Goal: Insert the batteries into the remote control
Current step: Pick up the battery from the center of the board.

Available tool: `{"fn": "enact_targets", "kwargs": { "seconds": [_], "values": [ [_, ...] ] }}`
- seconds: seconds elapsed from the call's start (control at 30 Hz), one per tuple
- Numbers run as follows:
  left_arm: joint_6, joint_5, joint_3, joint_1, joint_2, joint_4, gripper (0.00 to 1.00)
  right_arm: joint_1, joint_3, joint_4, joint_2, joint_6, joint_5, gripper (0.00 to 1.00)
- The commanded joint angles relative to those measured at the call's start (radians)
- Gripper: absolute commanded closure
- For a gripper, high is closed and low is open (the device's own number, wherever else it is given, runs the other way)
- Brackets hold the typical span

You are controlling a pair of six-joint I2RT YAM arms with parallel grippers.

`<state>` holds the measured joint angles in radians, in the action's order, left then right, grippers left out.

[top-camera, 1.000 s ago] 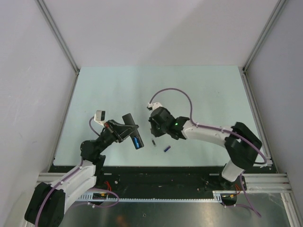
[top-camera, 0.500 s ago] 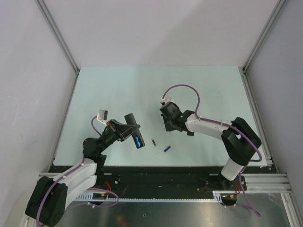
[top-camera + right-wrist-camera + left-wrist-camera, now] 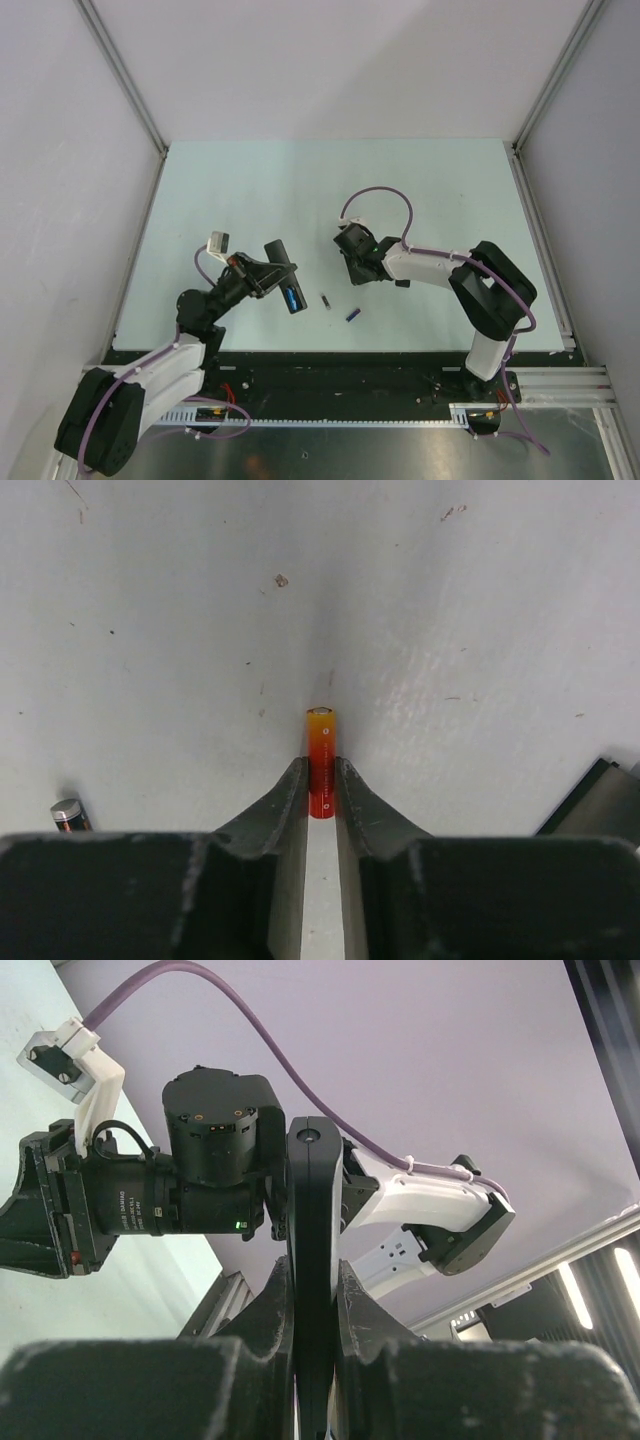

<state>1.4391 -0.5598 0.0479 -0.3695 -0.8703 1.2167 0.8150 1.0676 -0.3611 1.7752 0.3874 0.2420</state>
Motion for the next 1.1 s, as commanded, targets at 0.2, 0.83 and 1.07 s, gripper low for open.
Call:
{"fn": "enact_targets", "kwargs": {
  "seconds": [0.2,0.83,1.07],
  "values": [
    [-0.022,-0.003,-0.105,0.009,-0.013,0.035,1.0,0.013,0.003,-0.071,0.0,0.018,0.026,0.65],
    [-0.026,-0.002,-0.112,0.007,-0.013,0.033,1.0,0.009,0.003,-0.133,-0.022,0.008,-0.032,0.74],
    [-0.029,-0.002,-0.112,0.007,-0.019,0.035,1.0,0.0,0.003,-0.13,-0.011,0.005,-0.047,0.8]
  ]
}}
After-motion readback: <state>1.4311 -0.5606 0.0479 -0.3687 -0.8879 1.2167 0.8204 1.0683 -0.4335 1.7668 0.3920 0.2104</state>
